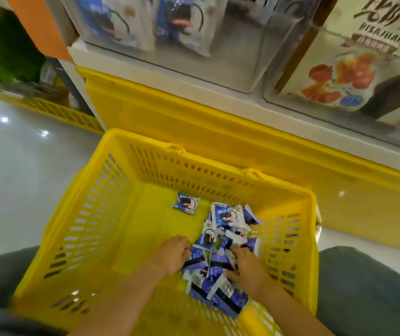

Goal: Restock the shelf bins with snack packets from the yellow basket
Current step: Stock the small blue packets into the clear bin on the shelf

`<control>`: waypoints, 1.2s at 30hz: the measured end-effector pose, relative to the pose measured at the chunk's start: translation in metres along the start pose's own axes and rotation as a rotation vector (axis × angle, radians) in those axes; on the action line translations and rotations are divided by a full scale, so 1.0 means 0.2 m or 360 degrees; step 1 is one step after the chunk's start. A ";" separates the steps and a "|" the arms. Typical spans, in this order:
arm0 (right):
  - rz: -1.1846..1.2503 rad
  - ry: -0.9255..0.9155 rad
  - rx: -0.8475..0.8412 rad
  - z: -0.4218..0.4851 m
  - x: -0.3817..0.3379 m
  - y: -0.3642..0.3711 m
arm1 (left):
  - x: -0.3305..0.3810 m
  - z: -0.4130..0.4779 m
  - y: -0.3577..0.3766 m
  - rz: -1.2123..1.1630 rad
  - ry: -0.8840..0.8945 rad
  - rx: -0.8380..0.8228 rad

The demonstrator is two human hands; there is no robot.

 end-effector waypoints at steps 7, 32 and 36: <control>-0.0003 0.0165 -0.0001 0.09 0.04 -0.02 | -0.07 0.07 0.15 -0.0186 -0.0205 -0.0130; 0.1066 -0.0313 0.0746 -0.41 -0.27 -0.65 | 0.35 -0.18 -0.17 -0.2216 -0.0284 0.0200; 0.0689 -0.0649 0.0930 -0.63 -0.43 -0.71 | 0.50 -0.20 -0.30 -0.2927 -0.0006 0.0225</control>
Point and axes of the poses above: each hand's wrist, its own z-axis towards the middle knuckle, its own y-axis out of the palm, x = y × z, the point moved 10 cm from there along z, towards the middle knuckle, and after that the axes turned 10 degrees about y, right-handed, at the moved point
